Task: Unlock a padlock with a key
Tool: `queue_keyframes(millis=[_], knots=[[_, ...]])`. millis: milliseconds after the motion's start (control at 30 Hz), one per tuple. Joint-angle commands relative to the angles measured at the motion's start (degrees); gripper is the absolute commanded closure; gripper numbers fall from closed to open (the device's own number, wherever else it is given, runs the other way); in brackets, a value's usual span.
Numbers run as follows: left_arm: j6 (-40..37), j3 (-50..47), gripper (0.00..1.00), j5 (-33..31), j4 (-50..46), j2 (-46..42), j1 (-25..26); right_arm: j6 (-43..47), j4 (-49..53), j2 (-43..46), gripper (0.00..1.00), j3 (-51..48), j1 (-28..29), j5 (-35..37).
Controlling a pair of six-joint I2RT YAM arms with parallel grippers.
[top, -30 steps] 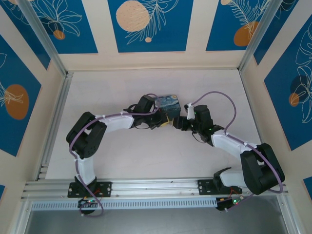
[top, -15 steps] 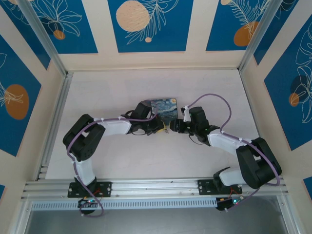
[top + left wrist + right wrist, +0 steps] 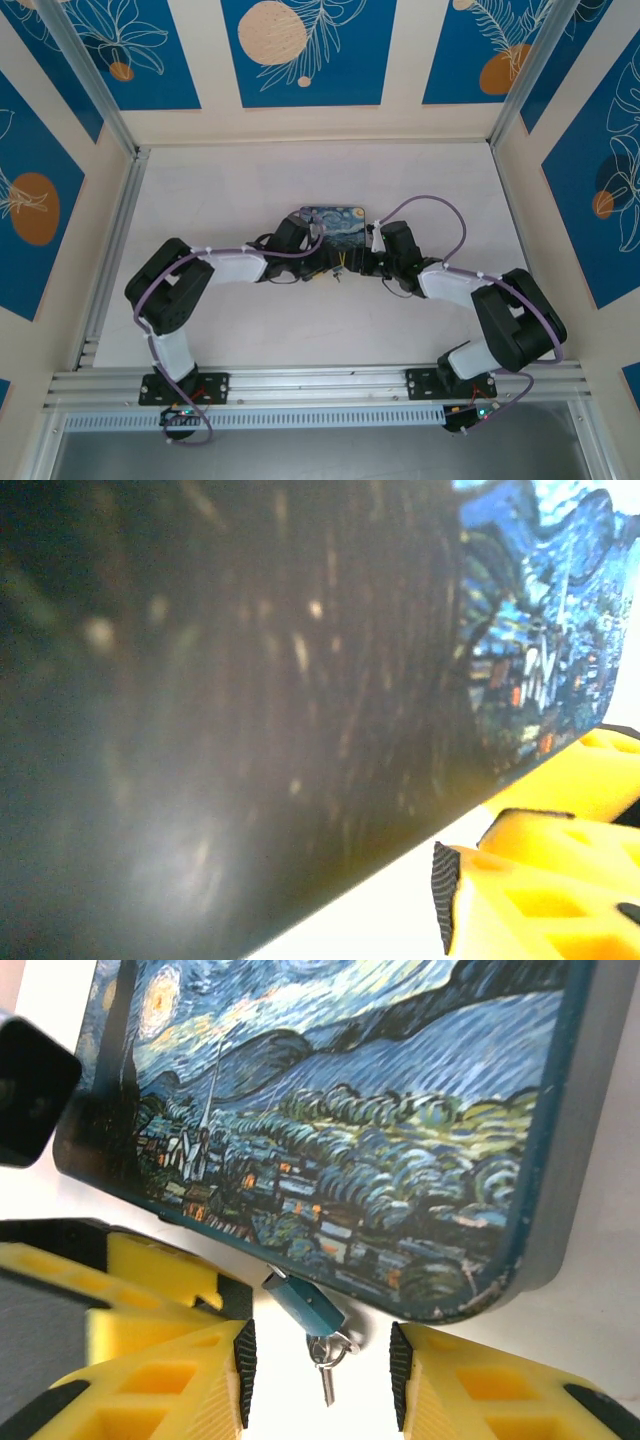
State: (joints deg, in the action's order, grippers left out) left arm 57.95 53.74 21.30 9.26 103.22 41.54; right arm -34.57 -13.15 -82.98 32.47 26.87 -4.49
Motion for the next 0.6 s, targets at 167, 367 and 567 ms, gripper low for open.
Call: queue_keyframes(millis=[167,367,567], knots=[[-3.44,0.83,0.26,-3.25,-5.61,-10.14,-0.95,-0.16,-0.37,-2.51,0.58,4.16,-1.4,0.14],[-10.19,5.27,0.12,-7.89,-15.63,-14.04,-3.34,1.43,0.8,-2.91,0.57,5.59,-1.79,-2.69],[-14.75,9.61,0.1,-9.02,-23.1,-13.61,-7.79,3.07,2.56,-2.13,0.57,3.26,3.2,0.54]])
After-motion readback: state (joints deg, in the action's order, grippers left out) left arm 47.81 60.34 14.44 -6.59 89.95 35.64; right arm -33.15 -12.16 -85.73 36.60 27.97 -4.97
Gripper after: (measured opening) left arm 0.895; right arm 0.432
